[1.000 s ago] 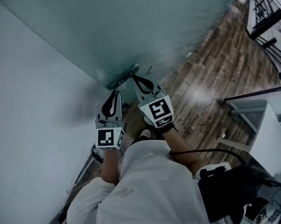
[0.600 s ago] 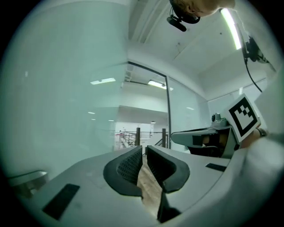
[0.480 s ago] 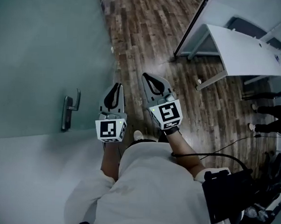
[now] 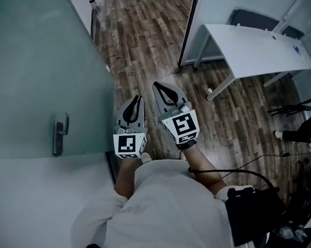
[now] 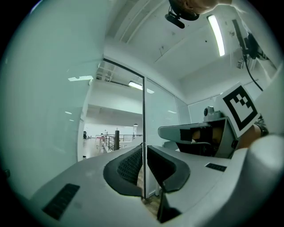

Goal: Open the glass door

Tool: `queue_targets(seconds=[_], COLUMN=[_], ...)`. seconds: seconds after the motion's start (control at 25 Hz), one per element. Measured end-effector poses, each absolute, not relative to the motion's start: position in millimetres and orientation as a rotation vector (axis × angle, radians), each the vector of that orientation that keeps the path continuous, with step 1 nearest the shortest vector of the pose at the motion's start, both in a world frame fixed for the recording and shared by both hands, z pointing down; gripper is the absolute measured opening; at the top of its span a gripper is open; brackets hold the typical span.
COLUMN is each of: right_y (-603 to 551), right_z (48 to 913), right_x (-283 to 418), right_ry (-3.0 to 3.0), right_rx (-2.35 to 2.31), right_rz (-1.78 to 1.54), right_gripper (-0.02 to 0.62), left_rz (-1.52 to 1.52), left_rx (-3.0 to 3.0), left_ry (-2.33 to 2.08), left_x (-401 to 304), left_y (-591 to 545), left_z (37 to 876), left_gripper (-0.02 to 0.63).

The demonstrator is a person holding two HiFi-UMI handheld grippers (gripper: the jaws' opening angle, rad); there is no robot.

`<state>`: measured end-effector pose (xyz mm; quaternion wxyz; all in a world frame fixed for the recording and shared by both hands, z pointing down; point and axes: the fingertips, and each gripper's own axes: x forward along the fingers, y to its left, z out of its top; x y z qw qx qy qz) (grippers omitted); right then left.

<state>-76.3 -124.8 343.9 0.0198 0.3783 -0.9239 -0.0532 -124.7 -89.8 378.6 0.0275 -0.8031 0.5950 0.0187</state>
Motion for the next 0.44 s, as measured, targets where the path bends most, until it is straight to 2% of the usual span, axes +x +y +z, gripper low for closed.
queue_targets(seconds=[0.16, 0.44], right_y=[-138.0, -156.9], right_z=[341.2, 338.6], right_x=[-31.6, 12.7], right_ry=[-2.883, -2.895], right_rx=[1.225, 1.252], right_rz=[-0.142, -0.113], right_gripper=[0.002, 0.003], left_rz=[0.033, 0.012], left_rx=[-2.468, -2.399], left_ry=[1.824, 1.885], left_x=[-89.3, -70.6], left_y=[-90.6, -92.9], left_z=[375.2, 372.3], left_gripper=[0.035, 0.035])
